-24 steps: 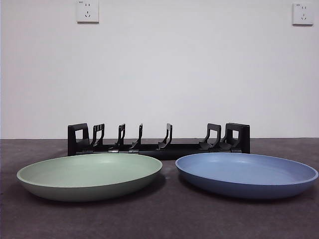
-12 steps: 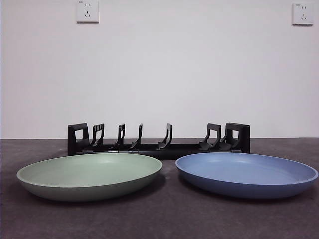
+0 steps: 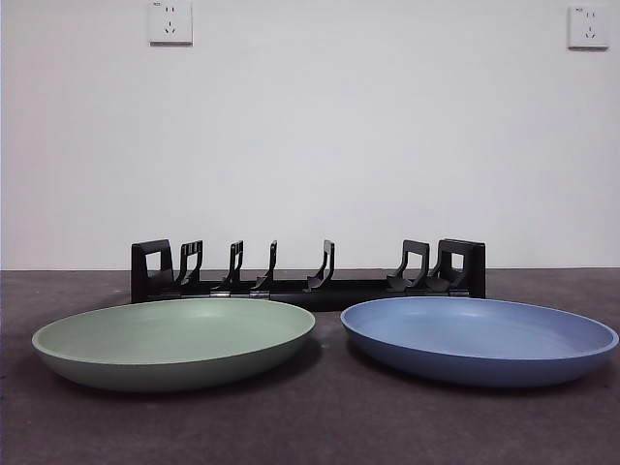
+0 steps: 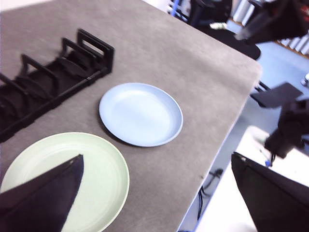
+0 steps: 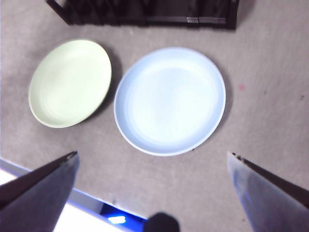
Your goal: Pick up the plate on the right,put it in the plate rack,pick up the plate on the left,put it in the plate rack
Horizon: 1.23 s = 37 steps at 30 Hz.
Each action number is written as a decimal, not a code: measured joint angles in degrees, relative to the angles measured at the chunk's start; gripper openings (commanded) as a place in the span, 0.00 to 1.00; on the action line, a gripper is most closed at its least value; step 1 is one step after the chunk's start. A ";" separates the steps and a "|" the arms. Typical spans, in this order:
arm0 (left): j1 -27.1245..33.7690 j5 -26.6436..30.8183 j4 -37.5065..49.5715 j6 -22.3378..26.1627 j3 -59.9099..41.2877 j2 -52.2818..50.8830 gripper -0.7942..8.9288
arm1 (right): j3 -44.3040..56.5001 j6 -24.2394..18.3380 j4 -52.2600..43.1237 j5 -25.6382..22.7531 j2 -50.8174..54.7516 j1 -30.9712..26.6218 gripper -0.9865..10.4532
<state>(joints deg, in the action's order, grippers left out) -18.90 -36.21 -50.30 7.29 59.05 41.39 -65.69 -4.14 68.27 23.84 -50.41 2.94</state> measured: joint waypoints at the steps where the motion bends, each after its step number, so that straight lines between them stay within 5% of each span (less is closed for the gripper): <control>1: -1.03 -0.02 0.02 0.98 0.00 0.74 0.73 | -0.02 0.04 -0.07 0.00 -2.01 0.00 0.58; 10: -10.21 0.44 0.11 7.78 0.24 7.17 0.73 | -0.09 0.79 -7.58 -0.35 -24.22 0.00 0.58; 19: -12.85 1.88 1.16 9.75 0.24 9.40 0.73 | -0.09 0.92 -12.59 -3.06 -40.48 0.00 0.57; 23: -13.05 2.01 2.01 9.90 0.24 9.40 0.73 | -0.09 0.92 -14.67 -3.08 -44.98 0.00 0.49; 33: -13.05 2.12 1.99 10.21 0.24 9.42 0.73 | -0.09 0.92 -17.73 -3.06 -49.27 0.00 0.48; 37: -13.05 2.14 2.40 10.27 0.24 9.42 0.73 | -0.09 0.92 -18.05 -3.02 -50.58 0.17 0.38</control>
<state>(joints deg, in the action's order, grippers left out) -31.94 -34.06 -47.90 17.56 59.29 50.81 -65.78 -3.22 50.22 20.82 -100.99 3.11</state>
